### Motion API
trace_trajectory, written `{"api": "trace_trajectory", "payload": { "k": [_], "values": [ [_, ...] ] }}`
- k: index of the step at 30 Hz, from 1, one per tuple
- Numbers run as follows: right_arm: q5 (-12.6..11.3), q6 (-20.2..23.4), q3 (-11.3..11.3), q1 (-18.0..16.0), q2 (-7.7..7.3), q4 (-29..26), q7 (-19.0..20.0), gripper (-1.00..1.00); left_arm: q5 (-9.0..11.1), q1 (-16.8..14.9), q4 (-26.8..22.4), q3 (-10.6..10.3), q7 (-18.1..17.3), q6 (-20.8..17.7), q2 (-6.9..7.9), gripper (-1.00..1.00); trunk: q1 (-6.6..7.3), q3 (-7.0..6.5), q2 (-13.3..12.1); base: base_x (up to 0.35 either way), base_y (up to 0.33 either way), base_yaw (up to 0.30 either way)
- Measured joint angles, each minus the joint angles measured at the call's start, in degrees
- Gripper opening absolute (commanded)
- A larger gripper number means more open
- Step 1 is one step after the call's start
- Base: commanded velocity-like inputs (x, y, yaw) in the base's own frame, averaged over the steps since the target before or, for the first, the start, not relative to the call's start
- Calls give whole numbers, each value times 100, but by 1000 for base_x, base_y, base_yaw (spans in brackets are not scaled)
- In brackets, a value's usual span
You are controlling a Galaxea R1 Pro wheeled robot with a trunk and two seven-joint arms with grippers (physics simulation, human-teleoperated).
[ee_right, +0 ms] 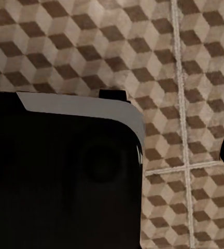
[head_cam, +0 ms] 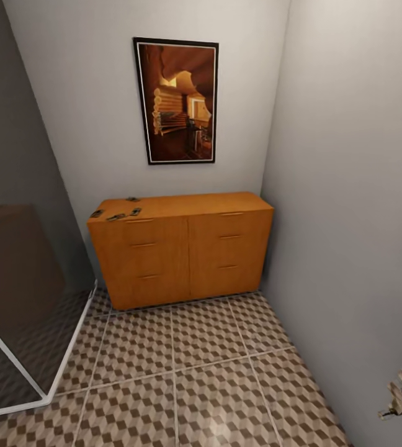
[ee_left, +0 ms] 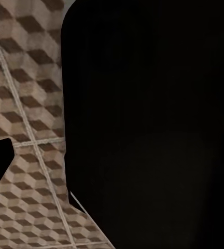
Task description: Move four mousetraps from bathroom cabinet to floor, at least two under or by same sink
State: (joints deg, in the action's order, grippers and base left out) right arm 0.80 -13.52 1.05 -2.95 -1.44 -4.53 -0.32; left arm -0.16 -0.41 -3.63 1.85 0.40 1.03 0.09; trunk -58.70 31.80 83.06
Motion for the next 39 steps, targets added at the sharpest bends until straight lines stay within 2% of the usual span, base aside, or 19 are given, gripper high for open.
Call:
{"api": "trace_trajectory", "payload": {
  "k": [33, 39],
  "values": [
    [-13, -63, 0, 0, -6, 7, 0, 100, 0, 0, 0, 0, 0, 0, 0, 100, 0, 0, 0, 333, -82, 0],
    [-41, -61, 12, -35, -56, 25, 47, 100, 24, 0, 0, 8, -11, 4, -16, 100, -3, 0, -1, 0, 0, 0]
  ]
}}
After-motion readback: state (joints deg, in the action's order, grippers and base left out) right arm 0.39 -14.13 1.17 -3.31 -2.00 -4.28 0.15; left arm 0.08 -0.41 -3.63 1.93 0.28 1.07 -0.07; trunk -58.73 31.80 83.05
